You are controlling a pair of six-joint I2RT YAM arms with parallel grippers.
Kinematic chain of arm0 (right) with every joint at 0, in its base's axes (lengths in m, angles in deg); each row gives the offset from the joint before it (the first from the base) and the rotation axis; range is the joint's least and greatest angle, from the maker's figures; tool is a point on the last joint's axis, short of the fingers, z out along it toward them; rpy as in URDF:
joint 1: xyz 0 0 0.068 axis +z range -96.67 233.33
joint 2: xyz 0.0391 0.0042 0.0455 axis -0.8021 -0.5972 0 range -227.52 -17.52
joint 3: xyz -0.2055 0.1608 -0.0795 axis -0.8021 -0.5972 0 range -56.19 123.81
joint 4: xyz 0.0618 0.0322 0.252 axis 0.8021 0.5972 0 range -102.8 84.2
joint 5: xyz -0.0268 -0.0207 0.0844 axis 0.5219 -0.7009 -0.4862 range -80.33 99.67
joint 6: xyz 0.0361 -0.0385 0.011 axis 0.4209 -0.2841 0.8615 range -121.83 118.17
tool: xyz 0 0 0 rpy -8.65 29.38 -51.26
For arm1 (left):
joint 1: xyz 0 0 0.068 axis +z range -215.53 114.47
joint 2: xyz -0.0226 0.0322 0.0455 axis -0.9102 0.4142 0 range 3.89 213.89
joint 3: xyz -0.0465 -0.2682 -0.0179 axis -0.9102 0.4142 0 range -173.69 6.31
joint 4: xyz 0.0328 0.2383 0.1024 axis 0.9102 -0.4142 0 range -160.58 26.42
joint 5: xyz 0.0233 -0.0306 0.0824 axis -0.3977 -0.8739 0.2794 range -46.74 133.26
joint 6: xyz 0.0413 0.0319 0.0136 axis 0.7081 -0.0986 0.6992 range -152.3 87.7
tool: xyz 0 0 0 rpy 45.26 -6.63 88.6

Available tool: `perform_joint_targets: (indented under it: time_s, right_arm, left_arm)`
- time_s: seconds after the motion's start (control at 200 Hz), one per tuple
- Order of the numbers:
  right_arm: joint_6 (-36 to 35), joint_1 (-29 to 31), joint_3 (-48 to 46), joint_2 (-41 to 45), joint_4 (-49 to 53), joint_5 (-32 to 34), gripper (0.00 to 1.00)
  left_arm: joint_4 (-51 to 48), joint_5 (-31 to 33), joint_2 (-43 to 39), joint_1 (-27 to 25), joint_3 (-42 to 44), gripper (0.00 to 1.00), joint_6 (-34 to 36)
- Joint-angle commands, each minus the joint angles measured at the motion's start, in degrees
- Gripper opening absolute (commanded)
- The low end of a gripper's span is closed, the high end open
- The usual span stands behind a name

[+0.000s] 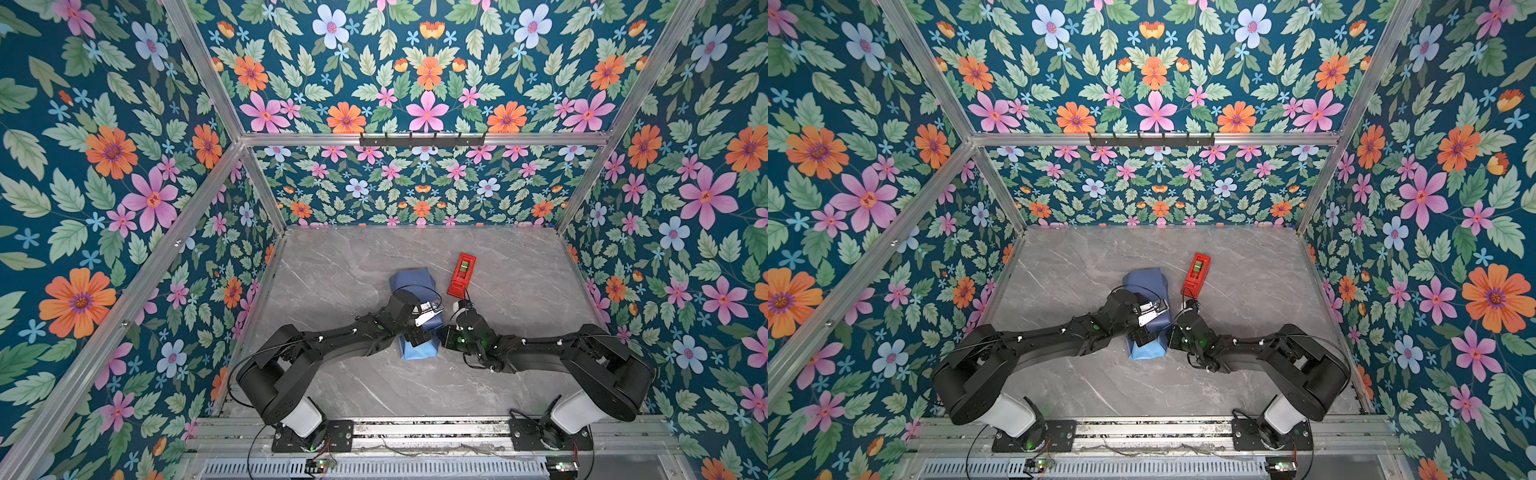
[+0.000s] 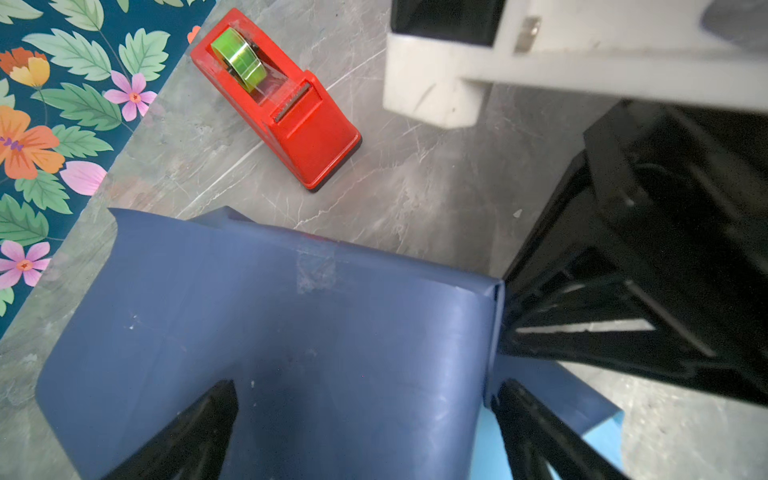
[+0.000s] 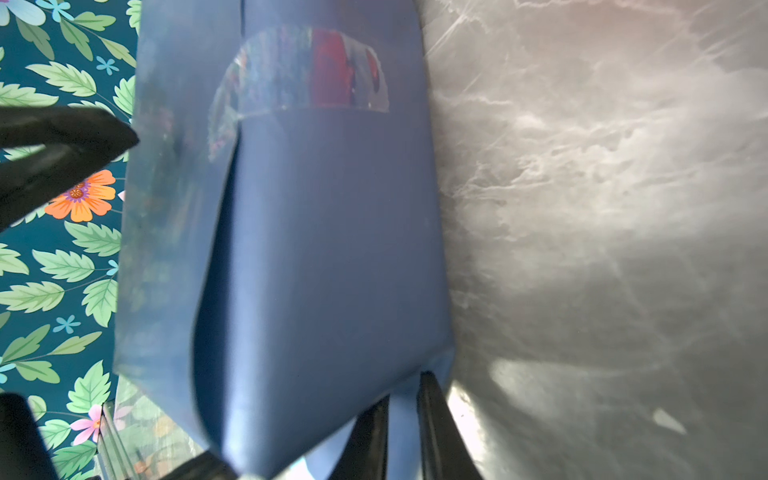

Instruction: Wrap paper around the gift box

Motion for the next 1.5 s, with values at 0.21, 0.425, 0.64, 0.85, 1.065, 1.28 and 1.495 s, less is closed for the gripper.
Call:
perform_joint_targets:
  time_s: [0.21, 0.425, 0.64, 0.85, 1.065, 1.28, 1.495]
  right_arm:
    - [0.9, 0.2, -0.2, -0.4, -2.3, 0.8, 0.16]
    - [0.9, 0.3, -0.1, -0.5, -2.4, 0.8, 0.16]
    - [1.0, 0.4, -0.1, -0.5, -2.3, 0.8, 0.15]
    - [0.5, 0.4, -0.5, 0.7, -1.9, 1.2, 0.15]
    - [0.1, 0.7, -1.1, 0.6, -4.3, -0.5, 0.16]
    - [0.4, 1.8, -1.7, -0.3, -7.4, 0.6, 0.15]
    - [0.3, 1.9, -1.4, -2.6, -10.4, 0.3, 0.15]
  left_arm:
    - [3.4, -2.2, -0.6, -0.1, 1.8, 1.00, 0.4]
    - [3.2, 1.0, 1.5, -0.7, 0.8, 1.00, 0.7]
    - [3.8, 4.1, 3.5, -1.1, 0.2, 1.00, 0.7]
    - [2.8, 6.4, 4.0, -1.3, 0.7, 0.98, 2.0]
    - [2.1, 7.4, 3.5, -1.2, 1.6, 0.97, 3.9]
    - [1.7, 7.1, 4.1, -1.2, 1.7, 0.95, 4.2]
    - [1.5, 6.9, 4.4, -1.3, 1.6, 0.94, 4.3]
